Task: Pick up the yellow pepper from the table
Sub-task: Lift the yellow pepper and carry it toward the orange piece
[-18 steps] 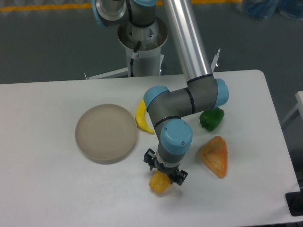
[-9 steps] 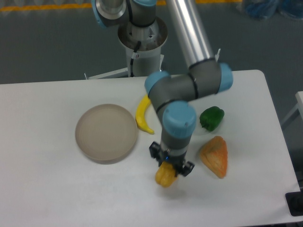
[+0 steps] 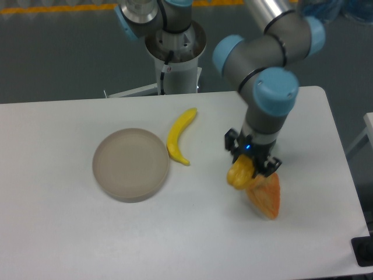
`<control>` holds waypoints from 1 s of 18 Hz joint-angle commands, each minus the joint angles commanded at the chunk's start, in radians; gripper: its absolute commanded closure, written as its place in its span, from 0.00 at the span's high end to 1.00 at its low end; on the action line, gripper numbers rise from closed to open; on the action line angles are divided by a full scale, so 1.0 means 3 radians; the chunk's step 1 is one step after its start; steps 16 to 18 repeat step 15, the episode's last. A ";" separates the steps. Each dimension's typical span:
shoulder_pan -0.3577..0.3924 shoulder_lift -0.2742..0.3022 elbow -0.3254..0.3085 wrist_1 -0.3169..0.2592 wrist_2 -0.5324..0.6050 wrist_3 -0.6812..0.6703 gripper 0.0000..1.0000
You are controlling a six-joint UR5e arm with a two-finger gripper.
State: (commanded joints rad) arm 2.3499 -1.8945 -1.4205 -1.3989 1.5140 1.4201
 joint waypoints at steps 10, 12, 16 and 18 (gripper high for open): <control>0.0041 0.0000 0.0020 -0.0021 0.0174 0.0610 0.15; 0.0036 -0.0005 0.0015 -0.0006 0.0174 0.0610 0.15; 0.0026 -0.0015 0.0000 0.0020 0.0174 0.0610 0.15; 0.0026 -0.0015 0.0000 0.0020 0.0174 0.0610 0.15</control>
